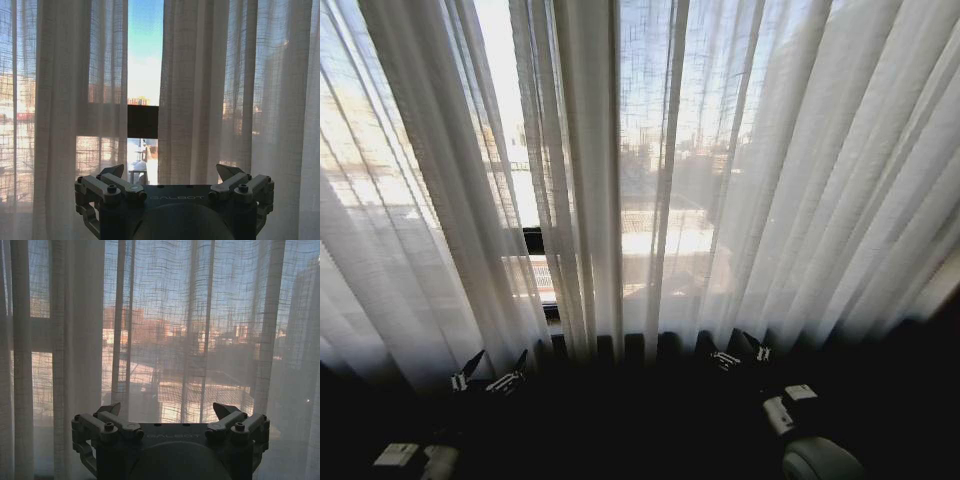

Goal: Open the curtains by pulling them apart, changing their state from closed to fully open.

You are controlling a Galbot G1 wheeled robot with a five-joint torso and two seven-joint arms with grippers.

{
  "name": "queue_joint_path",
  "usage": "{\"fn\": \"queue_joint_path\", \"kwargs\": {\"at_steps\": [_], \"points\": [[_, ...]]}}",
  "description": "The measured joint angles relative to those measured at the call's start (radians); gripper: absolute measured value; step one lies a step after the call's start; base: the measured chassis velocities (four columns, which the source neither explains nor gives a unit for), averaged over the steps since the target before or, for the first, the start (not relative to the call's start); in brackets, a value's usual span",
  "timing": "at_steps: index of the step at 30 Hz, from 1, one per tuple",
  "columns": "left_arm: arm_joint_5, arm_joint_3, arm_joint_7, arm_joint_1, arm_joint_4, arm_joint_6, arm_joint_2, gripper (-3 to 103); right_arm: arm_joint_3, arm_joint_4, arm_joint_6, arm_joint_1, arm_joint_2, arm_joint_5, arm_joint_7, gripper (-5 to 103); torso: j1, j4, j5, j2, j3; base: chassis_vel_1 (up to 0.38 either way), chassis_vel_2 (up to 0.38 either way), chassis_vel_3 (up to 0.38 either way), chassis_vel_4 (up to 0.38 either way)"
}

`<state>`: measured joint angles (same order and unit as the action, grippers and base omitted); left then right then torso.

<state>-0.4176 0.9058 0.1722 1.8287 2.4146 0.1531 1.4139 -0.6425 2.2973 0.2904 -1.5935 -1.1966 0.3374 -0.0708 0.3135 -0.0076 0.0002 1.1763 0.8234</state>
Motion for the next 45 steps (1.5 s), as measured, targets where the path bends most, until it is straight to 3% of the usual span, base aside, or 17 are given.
{"fn": "queue_joint_path", "kwargs": {"at_steps": [21, 32, 45], "points": [[0.005, -0.002, 0.015, 0.004, -0.005, -0.007, 0.011, 100, 0.007, -0.005, -0.027, -0.001, -0.002, -0.011, 0.009, 100, 0.002, 0.0000, -0.0002, -0.001, 0.001, -0.160, 0.147, 0.145, -0.152], [0.018, -0.011, 0.016, 0.006, -0.002, -0.008, 0.023, 100, 0.030, -0.011, -0.028, -0.005, -0.006, -0.080, 0.023, 100, 0.000, -0.0001, 0.0002, 0.000, 0.000, 0.000, 0.000, 0.000, 0.000], [0.021, -0.008, 0.016, 0.008, 0.006, -0.008, 0.030, 100, 0.052, -0.016, -0.030, 0.002, -0.005, -0.088, 0.023, 100, 0.001, 0.0000, 0.0000, 0.000, 0.000, 0.136, 0.139, -0.121, -0.147]]}}
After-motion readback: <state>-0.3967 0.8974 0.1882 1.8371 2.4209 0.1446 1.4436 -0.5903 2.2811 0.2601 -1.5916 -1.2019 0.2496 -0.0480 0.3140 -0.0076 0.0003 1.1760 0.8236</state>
